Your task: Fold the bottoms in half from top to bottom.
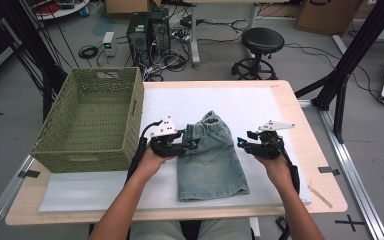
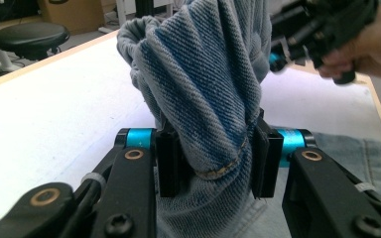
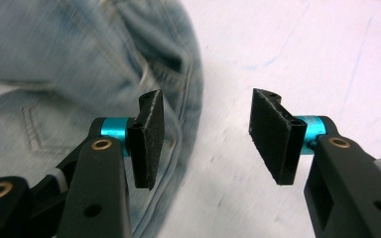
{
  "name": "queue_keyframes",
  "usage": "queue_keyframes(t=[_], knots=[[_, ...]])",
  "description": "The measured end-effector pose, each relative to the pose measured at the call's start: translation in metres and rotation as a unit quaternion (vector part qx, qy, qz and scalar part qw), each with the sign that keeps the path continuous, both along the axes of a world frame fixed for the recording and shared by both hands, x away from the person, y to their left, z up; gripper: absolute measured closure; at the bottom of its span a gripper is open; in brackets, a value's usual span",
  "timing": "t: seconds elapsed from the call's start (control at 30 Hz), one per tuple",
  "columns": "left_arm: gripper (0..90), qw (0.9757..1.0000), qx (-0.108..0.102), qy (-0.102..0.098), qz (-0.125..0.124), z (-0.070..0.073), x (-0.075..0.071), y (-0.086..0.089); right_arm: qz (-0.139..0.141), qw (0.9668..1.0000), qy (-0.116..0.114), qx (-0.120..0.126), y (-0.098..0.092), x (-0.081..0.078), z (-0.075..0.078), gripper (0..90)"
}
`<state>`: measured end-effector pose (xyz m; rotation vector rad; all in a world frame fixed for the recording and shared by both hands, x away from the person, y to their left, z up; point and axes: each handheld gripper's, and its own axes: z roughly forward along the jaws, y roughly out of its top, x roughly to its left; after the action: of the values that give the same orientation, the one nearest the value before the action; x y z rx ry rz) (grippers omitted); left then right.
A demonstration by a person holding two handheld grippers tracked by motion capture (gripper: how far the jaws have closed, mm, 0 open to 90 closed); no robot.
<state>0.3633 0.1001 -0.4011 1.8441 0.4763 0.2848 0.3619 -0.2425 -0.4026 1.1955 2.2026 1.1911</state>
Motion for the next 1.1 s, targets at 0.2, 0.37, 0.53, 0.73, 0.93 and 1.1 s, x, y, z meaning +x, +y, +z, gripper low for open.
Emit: queue_keyframes(t=[0.2,0.37,0.53,0.73,0.93,1.1], knots=[[63.4,1.0,0.004,-0.006,0.0,-0.002,-0.009,0.003,0.038,0.9992,-0.014,-0.007,0.005,0.014,0.013,47.8],[63.2,1.0,0.004,-0.003,0.001,-0.005,-0.013,0.004,0.079,0.9963,-0.013,-0.033,0.02,0.023,0.016,48.3],[63.1,1.0,0.005,-0.003,0.001,-0.006,-0.016,0.005,0.095,0.9939,-0.009,-0.057,0.03,0.033,0.016,53.9],[63.1,1.0,0.003,0.0,0.001,-0.007,-0.018,0.007,0.127,0.99,0.005,-0.061,0.037,0.043,0.016,62.6],[63.1,1.0,0.002,0.001,0.001,-0.008,-0.019,0.007,0.141,0.9877,0.016,-0.065,0.037,0.044,0.013,77.3],[63.0,1.0,0.002,0.003,0.001,-0.008,-0.02,0.006,0.143,0.9868,0.014,-0.075,0.038,0.041,0.014,90.0]])
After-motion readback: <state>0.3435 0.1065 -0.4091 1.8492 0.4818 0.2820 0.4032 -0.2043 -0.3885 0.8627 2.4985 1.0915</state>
